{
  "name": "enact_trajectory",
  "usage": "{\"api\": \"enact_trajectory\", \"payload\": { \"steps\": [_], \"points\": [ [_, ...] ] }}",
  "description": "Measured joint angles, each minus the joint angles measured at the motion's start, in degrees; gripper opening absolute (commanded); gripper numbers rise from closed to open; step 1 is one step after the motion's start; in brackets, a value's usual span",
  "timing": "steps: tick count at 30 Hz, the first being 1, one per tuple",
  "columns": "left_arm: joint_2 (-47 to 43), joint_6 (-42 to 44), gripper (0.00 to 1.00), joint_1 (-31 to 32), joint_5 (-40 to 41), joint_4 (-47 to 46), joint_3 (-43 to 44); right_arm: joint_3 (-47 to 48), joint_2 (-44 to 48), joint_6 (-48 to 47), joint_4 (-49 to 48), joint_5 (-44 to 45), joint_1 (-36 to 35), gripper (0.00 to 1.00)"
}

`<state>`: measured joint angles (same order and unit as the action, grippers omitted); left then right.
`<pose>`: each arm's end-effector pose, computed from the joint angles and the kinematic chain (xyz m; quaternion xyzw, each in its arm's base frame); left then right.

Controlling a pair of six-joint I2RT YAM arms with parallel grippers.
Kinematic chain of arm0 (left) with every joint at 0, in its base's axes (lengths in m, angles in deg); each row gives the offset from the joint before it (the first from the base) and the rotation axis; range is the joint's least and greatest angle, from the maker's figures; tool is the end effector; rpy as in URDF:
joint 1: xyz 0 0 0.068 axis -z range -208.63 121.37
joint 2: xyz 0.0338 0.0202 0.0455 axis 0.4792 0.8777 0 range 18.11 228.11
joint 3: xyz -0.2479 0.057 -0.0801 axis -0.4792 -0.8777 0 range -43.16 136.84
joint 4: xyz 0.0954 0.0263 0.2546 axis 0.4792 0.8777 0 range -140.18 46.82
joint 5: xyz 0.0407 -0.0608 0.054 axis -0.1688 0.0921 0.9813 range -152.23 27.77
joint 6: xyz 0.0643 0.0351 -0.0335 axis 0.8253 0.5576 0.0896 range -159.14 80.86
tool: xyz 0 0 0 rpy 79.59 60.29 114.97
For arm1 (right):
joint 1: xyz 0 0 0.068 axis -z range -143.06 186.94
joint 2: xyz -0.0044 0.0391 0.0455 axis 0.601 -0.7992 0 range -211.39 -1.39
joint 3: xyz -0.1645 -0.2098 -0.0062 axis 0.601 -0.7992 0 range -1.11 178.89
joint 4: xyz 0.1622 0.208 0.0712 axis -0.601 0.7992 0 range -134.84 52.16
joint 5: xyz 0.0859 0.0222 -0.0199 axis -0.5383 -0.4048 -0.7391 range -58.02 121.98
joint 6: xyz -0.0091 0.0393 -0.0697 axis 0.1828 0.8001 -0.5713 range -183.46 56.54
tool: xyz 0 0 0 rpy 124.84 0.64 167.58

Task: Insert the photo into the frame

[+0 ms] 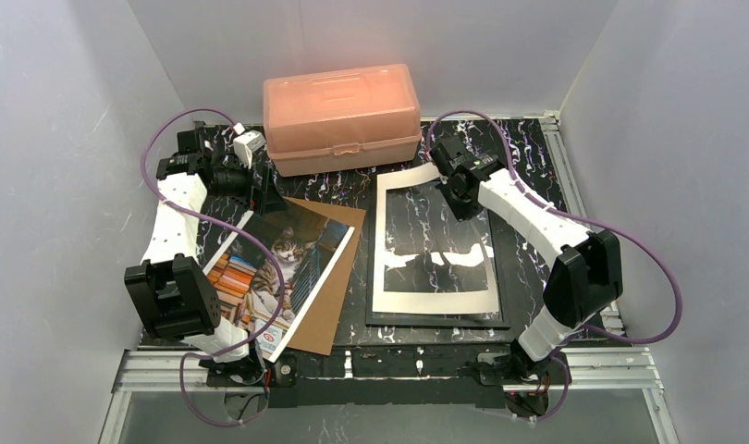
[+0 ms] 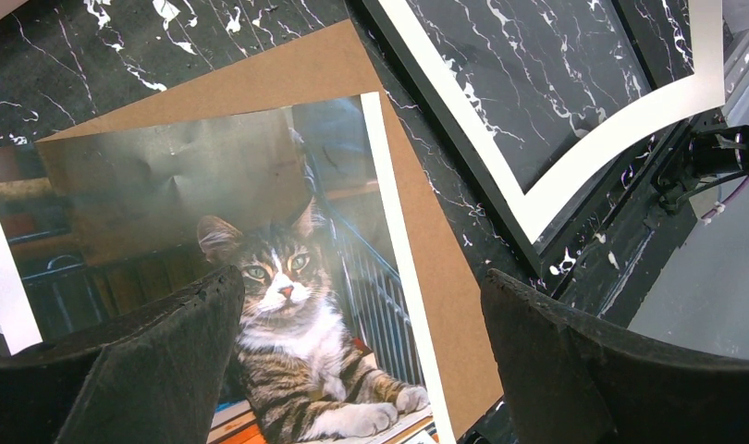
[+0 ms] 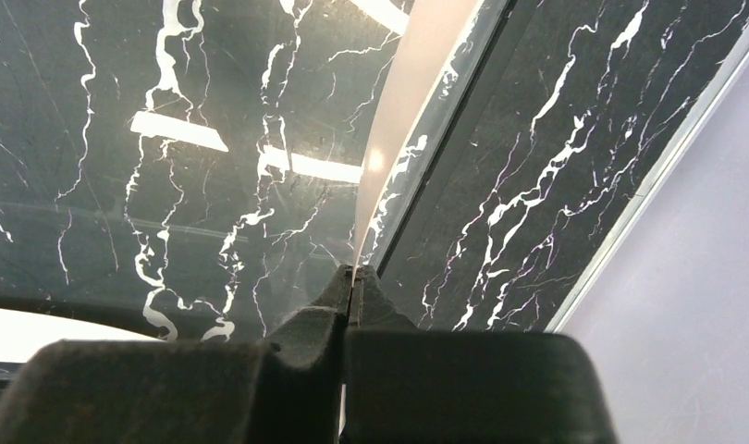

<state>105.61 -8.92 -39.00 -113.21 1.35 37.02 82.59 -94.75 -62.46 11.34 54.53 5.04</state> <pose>0.3370 0.0068 0.2968 0.2637 0.8366 -0.3048 0.3710 0.3161 0.1653 0.2605 -0.2161 0.9352 -0.1252 0.2509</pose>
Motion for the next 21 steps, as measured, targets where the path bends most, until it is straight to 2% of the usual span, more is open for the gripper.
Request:
{"api": "enact_trajectory", "payload": {
  "steps": [5, 21],
  "points": [
    [0.0, -0.2, 0.98, 0.0, 0.0, 0.0, 0.0, -2.1, 0.0, -0.3, -1.2, -0.3, 0.0, 0.05],
    [0.0, -0.2, 0.98, 0.0, 0.0, 0.6, 0.0, -4.2, 0.7, -1.6, -0.8, 0.1, 0.0, 0.06]
  ]
}}
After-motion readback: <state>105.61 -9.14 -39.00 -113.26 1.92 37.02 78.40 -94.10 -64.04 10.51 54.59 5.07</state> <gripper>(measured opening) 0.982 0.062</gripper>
